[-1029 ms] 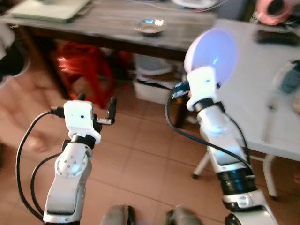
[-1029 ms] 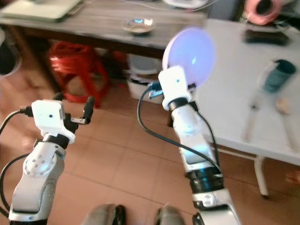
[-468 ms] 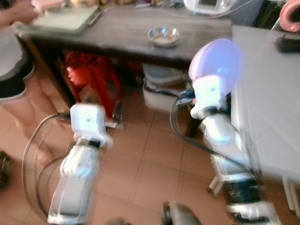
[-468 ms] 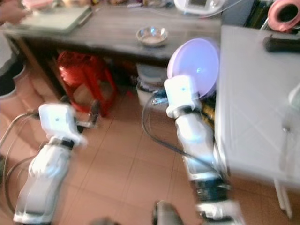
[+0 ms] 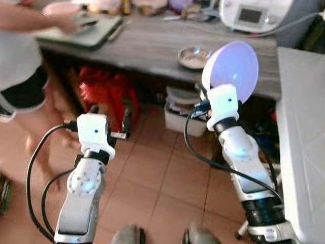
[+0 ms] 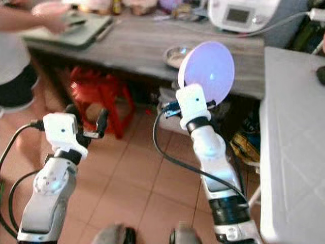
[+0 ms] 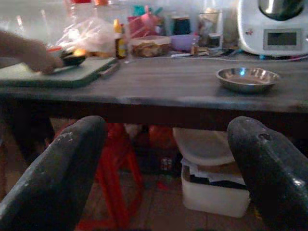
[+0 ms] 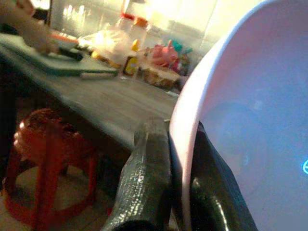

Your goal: Setting the table

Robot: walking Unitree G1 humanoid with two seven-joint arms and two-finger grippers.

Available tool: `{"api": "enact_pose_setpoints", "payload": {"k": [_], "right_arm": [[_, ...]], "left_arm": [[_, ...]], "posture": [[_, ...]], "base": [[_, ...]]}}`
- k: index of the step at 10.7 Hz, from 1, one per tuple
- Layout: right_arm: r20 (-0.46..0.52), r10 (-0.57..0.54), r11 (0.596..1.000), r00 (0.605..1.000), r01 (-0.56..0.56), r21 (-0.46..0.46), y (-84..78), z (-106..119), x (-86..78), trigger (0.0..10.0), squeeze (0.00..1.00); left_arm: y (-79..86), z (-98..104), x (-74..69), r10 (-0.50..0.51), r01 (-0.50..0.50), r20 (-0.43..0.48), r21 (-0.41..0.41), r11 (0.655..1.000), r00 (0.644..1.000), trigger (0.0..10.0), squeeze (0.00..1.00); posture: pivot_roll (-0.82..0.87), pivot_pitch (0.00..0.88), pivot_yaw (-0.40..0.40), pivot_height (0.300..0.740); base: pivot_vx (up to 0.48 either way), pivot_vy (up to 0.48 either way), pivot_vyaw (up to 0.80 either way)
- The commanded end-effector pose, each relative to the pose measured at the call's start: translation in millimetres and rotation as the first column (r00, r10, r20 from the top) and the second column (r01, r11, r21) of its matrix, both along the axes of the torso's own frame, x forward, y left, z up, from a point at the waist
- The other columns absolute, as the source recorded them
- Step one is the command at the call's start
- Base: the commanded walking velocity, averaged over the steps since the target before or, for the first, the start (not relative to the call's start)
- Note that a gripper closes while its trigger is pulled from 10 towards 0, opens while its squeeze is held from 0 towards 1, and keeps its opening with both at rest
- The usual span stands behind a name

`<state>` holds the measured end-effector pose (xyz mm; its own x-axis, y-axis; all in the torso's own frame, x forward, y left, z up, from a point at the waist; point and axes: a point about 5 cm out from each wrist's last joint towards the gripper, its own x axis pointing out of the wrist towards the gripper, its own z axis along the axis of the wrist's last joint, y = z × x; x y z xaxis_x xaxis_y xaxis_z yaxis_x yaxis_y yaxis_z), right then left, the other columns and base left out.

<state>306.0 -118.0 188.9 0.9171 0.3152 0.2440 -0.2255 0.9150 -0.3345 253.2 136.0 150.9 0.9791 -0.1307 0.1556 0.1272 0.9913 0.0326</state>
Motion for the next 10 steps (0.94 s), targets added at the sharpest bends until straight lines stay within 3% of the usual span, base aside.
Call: {"api": "enact_pose_setpoints", "payload": {"k": [1,5,7,9,10], "right_arm": [[0.041,0.02,1.0,0.999,-0.02,0.014,1.4,8.9,-3.8,10.0,0.0],[0.014,0.031,0.998,0.999,-0.032,0.055,8.1,12.0,-4.0,10.0,0.0],[0.007,0.038,0.998,0.999,-0.038,0.053,7.4,12.4,-3.0,10.0,0.0],[0.003,0.044,0.998,0.999,-0.044,0.053,10.5,11.7,-2.3,10.0,0.0],[0.01,0.049,0.997,0.999,-0.05,0.051,11.5,12.1,-2.7,10.0,0.0]], "left_arm": [[-4.7,-1.5,-1.0,-0.009,0.009,-0.004,0.004,1.0,1.0,10.0,0.0],[-2.9,0.6,0.9,-0.035,0.035,-0.002,0.007,0.999,0.999,10.0,0.0],[-6.0,-4.4,-6.5,-0.023,0.023,-0.02,-0.011,1.0,1.0,10.0,0.0],[-7.6,-4.3,-5.2,-0.028,0.027,-0.02,-0.014,1.0,0.999,10.0,0.0],[-3.8,-1.7,-2.3,-0.014,0.014,-0.012,-0.012,1.0,1.0,10.0,0.0]], "posture": [[0.03,0.099,0.035,0.74],[0.03,0.134,0.035,0.74],[0.03,0.135,0.023,0.74],[0.03,0.132,0.025,0.74],[0.03,0.131,0.032,0.74]], "base": [[0.465,0.0,0.0],[0.468,0.0,-0.22],[0.472,0.0,0.0],[0.469,0.0,-0.8],[0.435,0.0,0.0]]}}
